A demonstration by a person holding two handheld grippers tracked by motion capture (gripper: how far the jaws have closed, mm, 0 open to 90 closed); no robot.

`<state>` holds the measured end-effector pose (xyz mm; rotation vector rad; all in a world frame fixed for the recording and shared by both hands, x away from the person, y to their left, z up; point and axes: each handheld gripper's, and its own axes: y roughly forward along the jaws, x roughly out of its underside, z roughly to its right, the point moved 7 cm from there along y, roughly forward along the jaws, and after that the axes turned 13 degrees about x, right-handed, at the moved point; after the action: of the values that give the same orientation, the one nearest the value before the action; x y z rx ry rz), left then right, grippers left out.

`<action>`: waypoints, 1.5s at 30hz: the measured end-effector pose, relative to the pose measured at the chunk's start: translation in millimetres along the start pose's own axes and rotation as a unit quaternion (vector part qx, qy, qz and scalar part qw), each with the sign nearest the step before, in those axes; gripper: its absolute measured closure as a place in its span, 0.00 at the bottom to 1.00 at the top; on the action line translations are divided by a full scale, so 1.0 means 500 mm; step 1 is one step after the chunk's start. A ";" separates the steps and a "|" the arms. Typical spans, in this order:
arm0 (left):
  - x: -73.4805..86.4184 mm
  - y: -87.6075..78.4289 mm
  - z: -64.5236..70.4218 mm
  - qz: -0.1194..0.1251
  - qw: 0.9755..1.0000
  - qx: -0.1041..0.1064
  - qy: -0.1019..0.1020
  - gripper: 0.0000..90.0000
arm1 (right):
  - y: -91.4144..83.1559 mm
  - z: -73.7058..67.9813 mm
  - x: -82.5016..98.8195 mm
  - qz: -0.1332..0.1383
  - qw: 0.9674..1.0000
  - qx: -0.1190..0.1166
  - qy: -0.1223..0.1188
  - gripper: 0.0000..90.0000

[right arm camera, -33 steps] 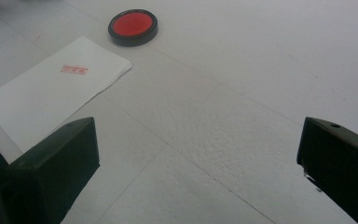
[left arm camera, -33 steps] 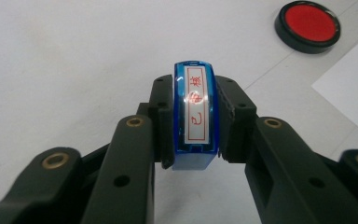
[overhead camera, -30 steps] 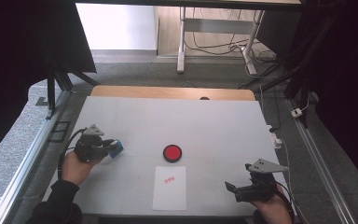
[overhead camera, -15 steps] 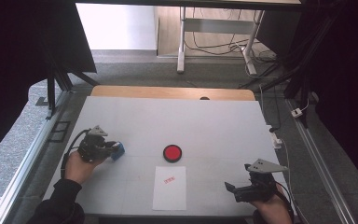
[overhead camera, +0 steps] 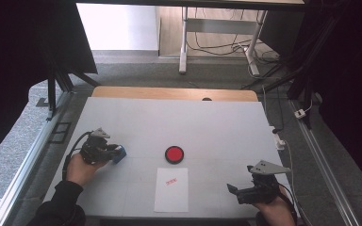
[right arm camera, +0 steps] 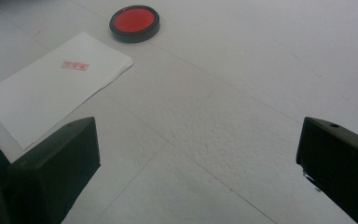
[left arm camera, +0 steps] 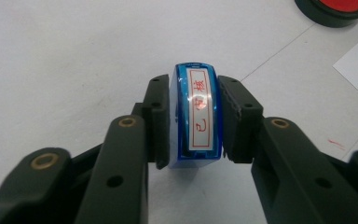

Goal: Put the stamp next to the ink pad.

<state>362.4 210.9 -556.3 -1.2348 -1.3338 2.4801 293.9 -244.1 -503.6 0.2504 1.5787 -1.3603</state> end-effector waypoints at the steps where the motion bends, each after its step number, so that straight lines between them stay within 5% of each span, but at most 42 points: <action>1: 0.000 0.000 0.000 0.000 1.000 0.000 0.001 0.72 | 0.000 0.000 0.000 0.000 1.000 0.000 0.000 0.00; 31: -0.033 -0.030 0.043 0.065 0.997 0.035 0.000 0.14 | -0.001 -0.001 -0.001 0.001 1.000 -0.003 0.001 0.00; 39: -0.043 -0.048 0.061 0.090 0.994 0.054 -0.006 0.09 | -0.001 -0.001 0.000 0.000 1.000 -0.004 0.000 0.00; 45: -0.040 -0.061 0.081 0.086 0.995 0.052 0.003 0.07 | -0.001 -0.001 0.000 -0.001 1.000 -0.004 0.000 0.00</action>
<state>339.7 194.8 -509.8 -1.3865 -1.1239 2.6202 293.4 -243.9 -503.3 0.2436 1.5855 -1.3550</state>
